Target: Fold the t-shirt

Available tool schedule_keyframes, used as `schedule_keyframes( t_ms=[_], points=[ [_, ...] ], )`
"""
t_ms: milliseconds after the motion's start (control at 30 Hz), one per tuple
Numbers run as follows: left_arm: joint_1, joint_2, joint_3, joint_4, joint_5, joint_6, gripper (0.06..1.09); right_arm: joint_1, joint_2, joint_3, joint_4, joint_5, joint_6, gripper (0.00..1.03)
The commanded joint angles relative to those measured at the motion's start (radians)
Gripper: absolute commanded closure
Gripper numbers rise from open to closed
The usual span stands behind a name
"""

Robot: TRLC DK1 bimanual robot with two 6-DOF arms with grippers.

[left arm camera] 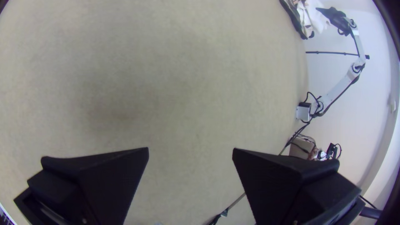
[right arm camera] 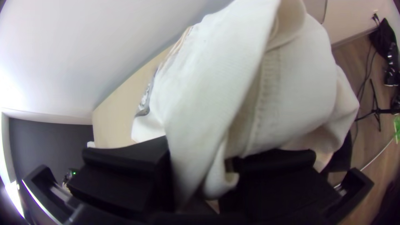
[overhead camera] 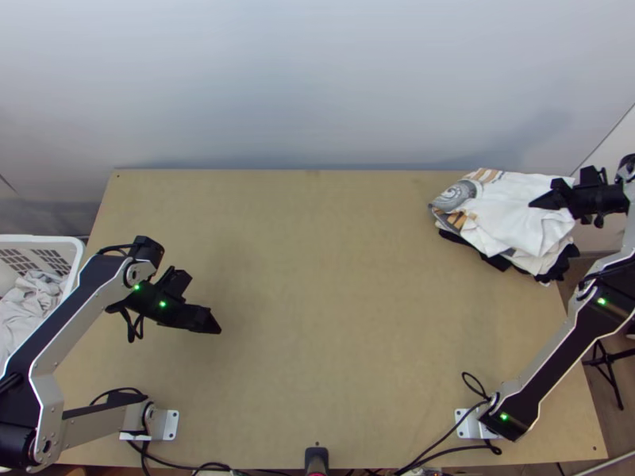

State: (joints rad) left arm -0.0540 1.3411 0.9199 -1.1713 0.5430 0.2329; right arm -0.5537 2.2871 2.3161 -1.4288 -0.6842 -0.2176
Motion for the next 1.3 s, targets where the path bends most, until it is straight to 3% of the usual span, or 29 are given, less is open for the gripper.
schedule_keyframes(
  t_ms=[0,67,233,333,733,833,900,967,1033,1100,1267],
  points=[
    [-0.017,0.000,-0.007,0.009,0.006,-0.004,0.11,-0.025,-0.043,-0.003,0.016,0.123,-0.002,0.62],
    [-0.017,0.001,-0.009,0.012,0.008,-0.004,0.11,-0.023,-0.061,-0.011,0.016,0.140,-0.006,0.50],
    [-0.017,-0.002,-0.009,0.013,0.011,-0.001,0.11,-0.014,-0.118,-0.012,0.018,0.195,-0.022,0.05],
    [-0.017,-0.010,-0.013,0.013,0.011,0.003,0.11,0.000,-0.144,-0.021,0.018,0.207,-0.026,0.04],
    [0.014,-0.086,-0.072,0.012,0.009,0.045,0.11,0.008,-0.281,-0.027,0.019,0.517,-0.035,0.04],
    [0.014,-0.094,-0.073,0.012,0.009,0.043,0.11,0.051,-0.330,-0.038,0.019,0.519,-0.040,0.12],
    [0.019,-0.100,-0.070,0.005,0.009,0.045,0.11,0.089,-0.354,-0.043,0.030,0.519,-0.040,0.24],
    [0.025,-0.112,-0.067,0.002,0.009,0.042,0.11,0.127,-0.391,-0.087,0.085,0.517,-0.035,0.45],
    [0.025,-0.112,-0.062,0.004,0.009,0.034,0.11,0.161,-0.440,-0.181,0.205,0.520,-0.034,0.78],
    [0.022,-0.106,-0.052,0.005,0.009,0.022,0.11,0.186,-0.454,-0.247,0.303,0.525,-0.031,1.00],
    [0.031,-0.122,-0.026,-0.013,-0.008,0.003,0.11,0.198,-0.462,-0.411,0.484,0.549,0.014,1.00]
  ],
)
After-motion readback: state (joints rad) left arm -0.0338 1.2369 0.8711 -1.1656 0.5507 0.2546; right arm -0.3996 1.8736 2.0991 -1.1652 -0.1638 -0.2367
